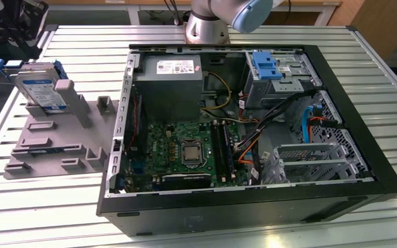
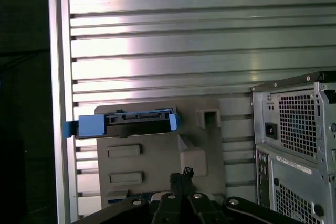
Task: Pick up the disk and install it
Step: 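Reach for the disk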
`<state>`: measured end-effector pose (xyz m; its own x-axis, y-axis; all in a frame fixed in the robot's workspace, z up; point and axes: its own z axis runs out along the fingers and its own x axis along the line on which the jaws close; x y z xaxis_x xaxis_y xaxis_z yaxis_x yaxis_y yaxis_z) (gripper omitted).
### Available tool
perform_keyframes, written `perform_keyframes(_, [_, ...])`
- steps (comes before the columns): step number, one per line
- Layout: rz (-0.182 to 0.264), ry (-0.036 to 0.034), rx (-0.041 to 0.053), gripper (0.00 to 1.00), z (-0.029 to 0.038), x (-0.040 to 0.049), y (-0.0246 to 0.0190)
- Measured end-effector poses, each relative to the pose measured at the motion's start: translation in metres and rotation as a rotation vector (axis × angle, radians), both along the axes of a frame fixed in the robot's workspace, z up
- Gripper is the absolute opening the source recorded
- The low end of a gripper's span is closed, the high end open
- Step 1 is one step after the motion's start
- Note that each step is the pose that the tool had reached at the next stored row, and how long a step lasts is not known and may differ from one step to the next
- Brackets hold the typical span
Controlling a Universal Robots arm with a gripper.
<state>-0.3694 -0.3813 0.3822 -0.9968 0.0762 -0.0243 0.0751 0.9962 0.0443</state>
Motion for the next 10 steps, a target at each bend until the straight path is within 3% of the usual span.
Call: perform_keyframes(10, [0.000, 0.0001, 0.0000, 0.11, 0.0000, -0.0027, 0.0002])
